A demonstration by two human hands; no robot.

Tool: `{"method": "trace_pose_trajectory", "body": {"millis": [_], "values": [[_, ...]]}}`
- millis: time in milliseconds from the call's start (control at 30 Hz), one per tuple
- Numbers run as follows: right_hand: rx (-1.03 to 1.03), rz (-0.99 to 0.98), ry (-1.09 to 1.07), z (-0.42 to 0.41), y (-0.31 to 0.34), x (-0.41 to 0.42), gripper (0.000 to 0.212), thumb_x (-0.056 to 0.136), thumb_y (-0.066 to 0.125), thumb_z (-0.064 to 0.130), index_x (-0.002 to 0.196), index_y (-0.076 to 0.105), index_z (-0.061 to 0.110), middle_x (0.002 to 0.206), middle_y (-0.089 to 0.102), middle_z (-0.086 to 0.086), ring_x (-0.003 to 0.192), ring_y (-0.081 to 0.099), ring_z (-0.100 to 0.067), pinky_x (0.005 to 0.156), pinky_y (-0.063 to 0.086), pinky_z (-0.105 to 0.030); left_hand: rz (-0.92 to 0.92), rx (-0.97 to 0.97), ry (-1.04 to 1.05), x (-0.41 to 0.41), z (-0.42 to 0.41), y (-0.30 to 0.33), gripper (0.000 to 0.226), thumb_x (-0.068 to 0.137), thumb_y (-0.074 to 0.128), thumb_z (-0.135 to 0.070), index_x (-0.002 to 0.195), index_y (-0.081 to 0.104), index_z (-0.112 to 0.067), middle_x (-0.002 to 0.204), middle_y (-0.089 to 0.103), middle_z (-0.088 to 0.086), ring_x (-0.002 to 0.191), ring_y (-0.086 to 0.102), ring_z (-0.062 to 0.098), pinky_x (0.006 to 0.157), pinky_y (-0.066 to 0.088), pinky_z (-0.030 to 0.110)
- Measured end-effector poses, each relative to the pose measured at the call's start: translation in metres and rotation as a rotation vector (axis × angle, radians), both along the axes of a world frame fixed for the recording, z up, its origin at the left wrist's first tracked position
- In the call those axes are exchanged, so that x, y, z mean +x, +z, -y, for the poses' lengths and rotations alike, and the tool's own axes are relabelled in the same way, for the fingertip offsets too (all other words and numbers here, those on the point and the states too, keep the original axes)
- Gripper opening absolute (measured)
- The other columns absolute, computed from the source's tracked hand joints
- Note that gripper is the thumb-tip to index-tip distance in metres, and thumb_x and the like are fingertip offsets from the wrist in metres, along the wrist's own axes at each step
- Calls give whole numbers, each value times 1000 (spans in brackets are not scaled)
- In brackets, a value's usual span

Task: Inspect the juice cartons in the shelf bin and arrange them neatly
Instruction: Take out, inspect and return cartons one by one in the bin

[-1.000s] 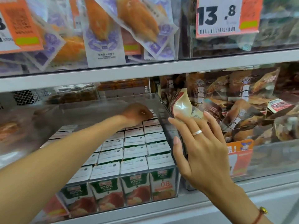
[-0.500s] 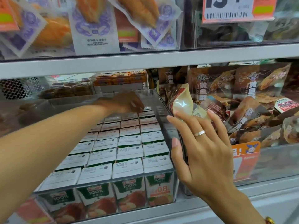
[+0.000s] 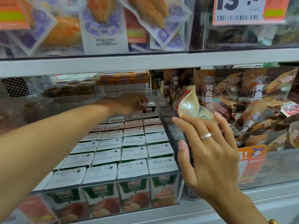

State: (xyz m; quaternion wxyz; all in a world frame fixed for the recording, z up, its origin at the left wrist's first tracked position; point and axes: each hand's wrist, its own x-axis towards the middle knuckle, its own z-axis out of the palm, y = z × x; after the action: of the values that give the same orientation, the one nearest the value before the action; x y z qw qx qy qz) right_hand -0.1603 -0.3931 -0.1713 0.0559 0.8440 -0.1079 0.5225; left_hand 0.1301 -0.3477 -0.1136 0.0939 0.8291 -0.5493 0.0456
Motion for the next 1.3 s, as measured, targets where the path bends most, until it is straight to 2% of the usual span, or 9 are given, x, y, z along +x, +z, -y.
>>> {"method": "trace_pose_trajectory", "body": {"millis": [233, 400, 500, 633, 700, 800, 967, 1100, 1300], "values": [[3, -75, -32, 1, -1, -2, 51, 98, 27, 33, 119, 68, 12, 119, 67, -4, 107, 57, -21, 115, 24, -40, -142, -532, 37, -42, -25, -4, 29, 97, 58, -19, 126, 53, -16, 129, 53, 2, 113, 53, 14, 93, 42, 26], [47, -212, -45, -7, 10, -9, 45, 91, 38, 31, 121, 66, 12, 121, 65, -4, 111, 55, -21, 116, 22, -42, -442, -810, 84, -85, -66, 8, 28, 98, 56, -26, 125, 53, -19, 122, 59, -1, 111, 58, 16, 97, 47, 29], [73, -357, -75, -14, 21, -19, 45, 92, 42, 33, 127, 61, 12, 125, 63, -3, 117, 57, -23, 118, 17, -44, -582, -841, 91, -118, -101, 17, 18, 98, 55, -29, 116, 51, -26, 106, 59, -17, 96, 56, -6, 74, 44, 4], [161, -392, -115, -36, 43, -30, 42, 96, 52, 36, 134, 55, 16, 132, 60, -2, 132, 46, -23, 122, 0, -46, -809, -905, 129, -166, -146, 21, 24, 98, 54, -29, 122, 49, -27, 113, 58, -13, 107, 58, 7, 89, 51, 25], [265, -337, -16, -56, 58, -33, 39, 99, 46, 40, 132, 55, 22, 129, 61, 0, 128, 48, -21, 120, 15, -45, -934, -933, 139, -192, -162, 20, 29, 98, 55, -30, 126, 51, -27, 115, 60, -13, 107, 60, 6, 84, 55, 23], [846, -360, 417, -93, 80, -38, 30, 99, 40, 47, 115, 61, 32, 114, 65, 11, 109, 58, -6, 90, 46, -25, -1045, -963, 185, -227, -180, 14, 33, 94, 61, -34, 126, 56, -26, 122, 63, -6, 112, 59, 7, 88, 55, 27], [1220, -315, 571, -119, 67, -47, 30, 95, 54, 40, 113, 66, 19, 111, 70, -1, 100, 67, -11, 82, 58, -31, -1150, -970, 268, -256, -202, 2, 40, 87, 67, -42, 124, 60, -28, 124, 66, -4, 116, 61, 11, 102, 49, 41], [1370, -280, 573, -126, 50, -53, 38, 93, 57, 43, 123, 62, 21, 114, 68, 2, 93, 68, -6, 61, 54, -16, -1179, -869, 293, -262, -212, -10, 42, 85, 68, -44, 123, 61, -29, 123, 65, -10, 116, 61, 11, 101, 50, 37], [1481, -201, 616, -124, 46, -52, 28, 92, 60, 37, 115, 64, 22, 98, 72, 5, 81, 71, -1, 61, 56, -17, -1347, -801, 199, -264, -218, -22, 25, 90, 67, -23, 115, 64, -22, 102, 76, -5, 89, 74, 12, 67, 56, 17]]}}
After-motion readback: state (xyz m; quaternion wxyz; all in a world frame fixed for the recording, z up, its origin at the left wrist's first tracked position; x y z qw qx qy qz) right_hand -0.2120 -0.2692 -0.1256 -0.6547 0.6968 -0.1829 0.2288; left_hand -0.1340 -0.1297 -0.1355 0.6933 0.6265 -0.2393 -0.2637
